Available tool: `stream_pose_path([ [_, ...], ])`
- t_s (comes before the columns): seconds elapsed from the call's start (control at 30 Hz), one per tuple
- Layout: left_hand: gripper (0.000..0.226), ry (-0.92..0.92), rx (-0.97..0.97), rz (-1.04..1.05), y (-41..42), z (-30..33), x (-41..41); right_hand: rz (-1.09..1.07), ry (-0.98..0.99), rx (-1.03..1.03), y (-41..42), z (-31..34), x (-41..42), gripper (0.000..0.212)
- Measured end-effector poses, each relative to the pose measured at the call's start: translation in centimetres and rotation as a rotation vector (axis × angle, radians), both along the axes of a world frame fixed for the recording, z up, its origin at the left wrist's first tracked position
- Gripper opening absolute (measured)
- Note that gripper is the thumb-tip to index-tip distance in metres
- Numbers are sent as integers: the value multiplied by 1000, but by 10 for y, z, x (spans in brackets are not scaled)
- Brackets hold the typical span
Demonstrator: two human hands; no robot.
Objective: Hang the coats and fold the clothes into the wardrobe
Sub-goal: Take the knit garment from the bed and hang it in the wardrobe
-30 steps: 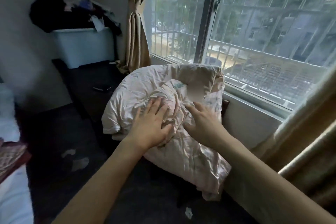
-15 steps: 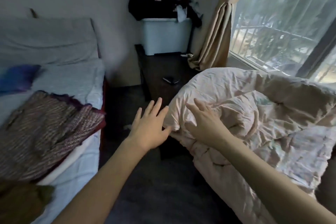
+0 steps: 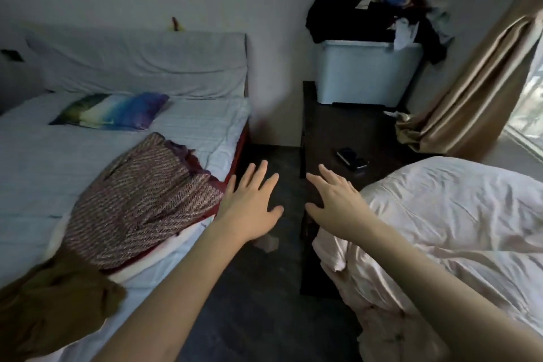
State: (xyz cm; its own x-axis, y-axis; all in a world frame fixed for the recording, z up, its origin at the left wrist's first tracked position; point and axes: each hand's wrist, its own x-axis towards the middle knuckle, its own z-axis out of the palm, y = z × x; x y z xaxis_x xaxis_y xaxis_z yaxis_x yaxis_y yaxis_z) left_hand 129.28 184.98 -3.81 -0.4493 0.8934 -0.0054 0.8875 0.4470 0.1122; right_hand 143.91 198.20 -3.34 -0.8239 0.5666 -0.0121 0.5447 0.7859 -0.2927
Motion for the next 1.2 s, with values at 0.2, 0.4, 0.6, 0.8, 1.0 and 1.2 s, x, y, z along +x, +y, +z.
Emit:
stream_pose_path([
  [0.2,71,8,-37,139,6,-6,-38,176,-13,-46,24,-5,-63,68],
  [0.4,70,9,-13,314,-9,-21,-95,331,-14,-83,28,-7,-137,67],
  [0.6,68,-19,-17,427,-20,-33,-158,451,-28,-65,29,-19,-222,67],
  [0.8,72,-37,-36,553,-37,-38,-245,546,-38,-32,27,-18,-322,67],
  [1.0,71,-62,-39,678,-64,-42,-329,695,-66,-6,6,-20,-429,66],
  [1.2,71,-131,-83,784,-100,-58,-370,812,-151,-10,-29,-47,-502,70],
])
